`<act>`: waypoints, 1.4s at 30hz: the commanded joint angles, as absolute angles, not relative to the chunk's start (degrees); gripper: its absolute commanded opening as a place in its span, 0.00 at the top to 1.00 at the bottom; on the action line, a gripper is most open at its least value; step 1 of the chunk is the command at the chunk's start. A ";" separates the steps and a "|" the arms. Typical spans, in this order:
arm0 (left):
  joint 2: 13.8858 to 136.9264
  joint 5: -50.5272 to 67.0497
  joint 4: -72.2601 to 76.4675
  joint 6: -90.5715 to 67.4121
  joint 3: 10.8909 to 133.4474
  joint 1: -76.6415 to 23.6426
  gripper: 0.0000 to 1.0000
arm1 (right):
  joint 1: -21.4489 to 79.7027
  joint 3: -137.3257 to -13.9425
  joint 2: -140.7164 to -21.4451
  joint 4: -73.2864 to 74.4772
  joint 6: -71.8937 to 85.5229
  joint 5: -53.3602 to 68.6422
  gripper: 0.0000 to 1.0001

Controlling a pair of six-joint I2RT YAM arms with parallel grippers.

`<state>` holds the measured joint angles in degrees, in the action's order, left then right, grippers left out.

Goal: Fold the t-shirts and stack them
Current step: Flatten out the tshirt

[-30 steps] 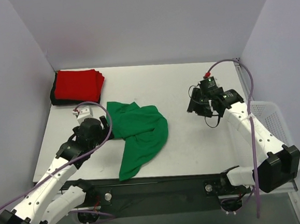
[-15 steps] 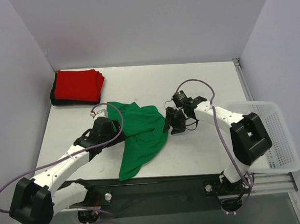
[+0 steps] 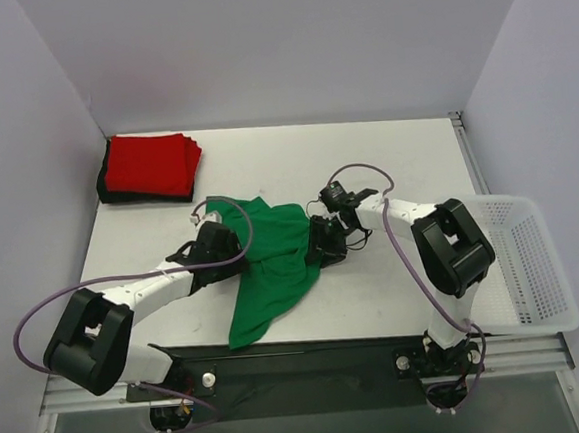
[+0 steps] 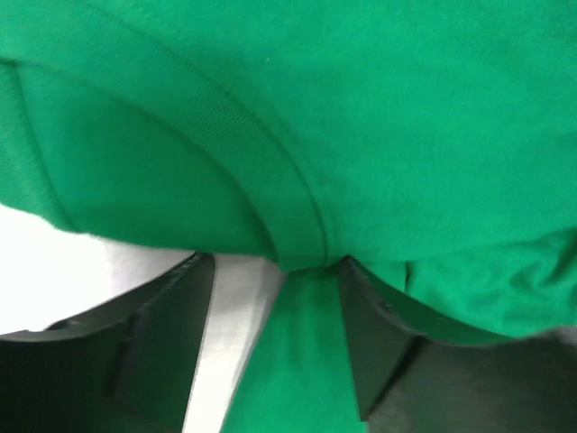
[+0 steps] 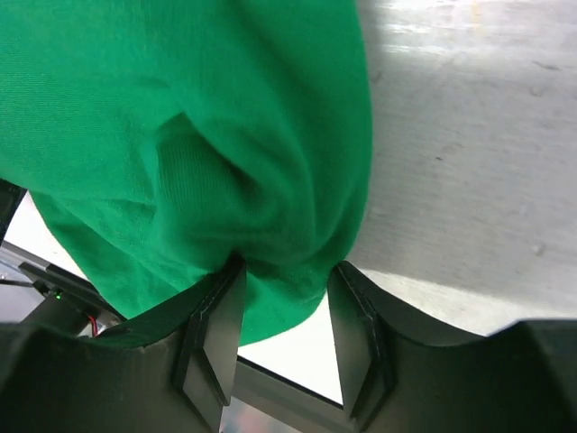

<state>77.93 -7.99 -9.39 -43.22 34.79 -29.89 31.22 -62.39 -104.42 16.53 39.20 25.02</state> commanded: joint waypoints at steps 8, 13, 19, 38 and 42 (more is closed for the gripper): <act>82.97 -9.40 -2.72 -39.21 41.22 -29.09 0.89 | 31.38 -66.00 -101.79 16.44 38.15 28.56 0.95; 79.64 -13.43 -7.99 -34.73 45.79 -28.65 1.00 | 29.45 -66.80 -95.99 17.05 37.27 29.00 1.00; 68.92 -19.24 -15.63 -28.31 48.16 -27.69 1.00 | 26.99 -71.45 -85.53 21.70 33.14 26.99 1.00; 43.94 -20.83 -41.68 -27.44 61.44 -26.37 0.93 | 19.18 -93.69 -67.75 39.55 24.60 18.62 1.00; 51.57 -12.35 -34.91 -21.54 59.15 -21.02 0.93 | 13.01 -91.59 -76.18 36.75 23.04 21.62 1.00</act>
<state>45.56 -9.85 -33.30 -28.40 61.47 -26.65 18.06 -92.77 -69.97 37.63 25.43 26.09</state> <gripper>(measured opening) 0.075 0.063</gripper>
